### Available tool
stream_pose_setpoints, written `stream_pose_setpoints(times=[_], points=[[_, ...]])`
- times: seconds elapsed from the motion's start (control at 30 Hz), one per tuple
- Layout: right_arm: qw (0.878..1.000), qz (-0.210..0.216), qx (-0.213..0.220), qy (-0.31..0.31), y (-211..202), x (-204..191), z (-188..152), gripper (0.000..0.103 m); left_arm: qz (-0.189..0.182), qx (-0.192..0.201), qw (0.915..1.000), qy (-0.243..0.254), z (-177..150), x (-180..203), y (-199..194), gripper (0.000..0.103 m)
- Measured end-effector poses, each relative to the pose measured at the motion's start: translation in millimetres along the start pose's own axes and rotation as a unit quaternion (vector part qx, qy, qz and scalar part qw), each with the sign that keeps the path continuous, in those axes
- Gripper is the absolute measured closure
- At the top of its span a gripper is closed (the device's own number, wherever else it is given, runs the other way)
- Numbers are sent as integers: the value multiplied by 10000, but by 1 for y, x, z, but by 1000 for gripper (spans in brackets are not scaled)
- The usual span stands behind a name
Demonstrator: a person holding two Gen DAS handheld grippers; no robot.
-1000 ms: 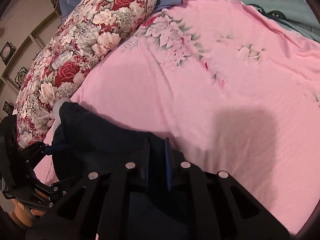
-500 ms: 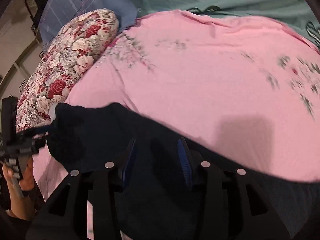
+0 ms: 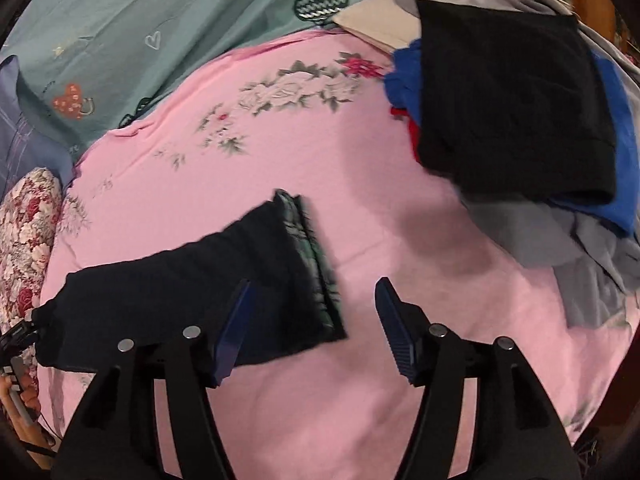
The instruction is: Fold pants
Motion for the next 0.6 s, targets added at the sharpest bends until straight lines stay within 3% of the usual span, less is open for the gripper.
stream_pose_setpoints(times=[0.17,0.27,0.37,0.4,0.43,0.5,0.53,0.6], points=[[9976,394,-472,323,17,3,-16,40,-55,-373,9992,110,-19,9,13,5],[9928,636,-817,597,30,-1,-20,39,132,-361,9987,335,-24,12,18,4],[9929,723,-717,614,33,-13,-17,41,447,-514,9961,556,-29,14,32,2],[9924,762,-690,672,34,-16,-15,46,639,-528,9939,725,-31,18,36,2],[9931,706,-629,697,37,-19,-13,62,738,-512,9927,799,-31,20,38,2],[9945,468,-542,760,43,-18,-9,76,752,-450,9934,746,-30,19,38,2],[9920,581,-581,954,45,-16,-8,84,731,-434,9937,725,-30,18,38,2],[9869,855,-676,1190,47,-17,-6,86,692,-519,9933,773,-30,18,36,2]])
Point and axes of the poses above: each gripper's, at about its wrist camera, not at the fingertips, and y roughly the way its jaws point, x to its right, z to its top, the point moved 5 cm from there along y, roughly the way its jaws point, and after that the axes turned 13 degrees about -z, right-handed, at the moved point
